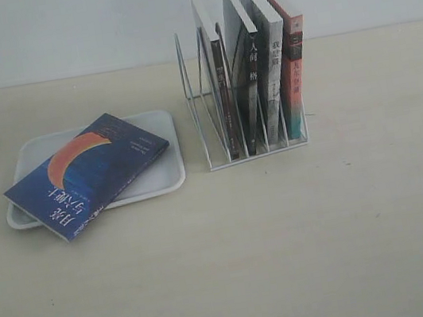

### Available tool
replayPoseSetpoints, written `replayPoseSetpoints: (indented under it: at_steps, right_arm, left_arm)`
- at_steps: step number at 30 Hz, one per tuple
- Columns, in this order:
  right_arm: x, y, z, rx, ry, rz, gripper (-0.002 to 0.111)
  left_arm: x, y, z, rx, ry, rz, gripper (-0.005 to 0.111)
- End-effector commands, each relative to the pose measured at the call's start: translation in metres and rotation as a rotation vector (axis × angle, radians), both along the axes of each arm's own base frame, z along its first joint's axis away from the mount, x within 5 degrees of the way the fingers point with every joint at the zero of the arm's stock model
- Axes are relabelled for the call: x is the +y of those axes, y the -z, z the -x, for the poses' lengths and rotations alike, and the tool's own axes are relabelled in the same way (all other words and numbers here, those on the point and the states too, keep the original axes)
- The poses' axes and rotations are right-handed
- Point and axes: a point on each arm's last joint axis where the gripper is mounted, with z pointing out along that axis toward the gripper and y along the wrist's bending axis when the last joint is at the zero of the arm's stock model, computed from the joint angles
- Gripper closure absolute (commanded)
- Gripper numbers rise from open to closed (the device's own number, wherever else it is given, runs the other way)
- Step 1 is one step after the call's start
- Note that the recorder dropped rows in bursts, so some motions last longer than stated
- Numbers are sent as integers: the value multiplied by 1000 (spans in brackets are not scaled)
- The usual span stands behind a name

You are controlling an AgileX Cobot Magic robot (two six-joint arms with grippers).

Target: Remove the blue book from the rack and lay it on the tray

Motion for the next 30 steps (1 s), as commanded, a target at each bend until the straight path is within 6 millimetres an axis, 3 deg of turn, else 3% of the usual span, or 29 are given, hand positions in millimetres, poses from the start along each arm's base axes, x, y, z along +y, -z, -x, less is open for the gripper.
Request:
replayPoseSetpoints:
  at_steps: [1,5,12,16,20,30]
  right_arm:
    - [-4,25,12,-73,53,-35,108]
    - [-5,36,13,-64,59,-34,108]
    - [-5,38,13,-52,68,18,108]
    - [-2,54,13,72,36,-13,108]
    - [3,57,14,104,-33,91,108]
    - [3,64,15,190,-28,-2,108]
  left_arm:
    - [0,0,0,-7,3,7,101]
    - [0,0,0,-7,3,7,101]
    - [0,0,0,-7,3,7,101]
    - [0,0,0,-7,3,7,101]
    - [0,0,0,-7,3,7,101]
    - [0,0,0,-7,3,7,101]
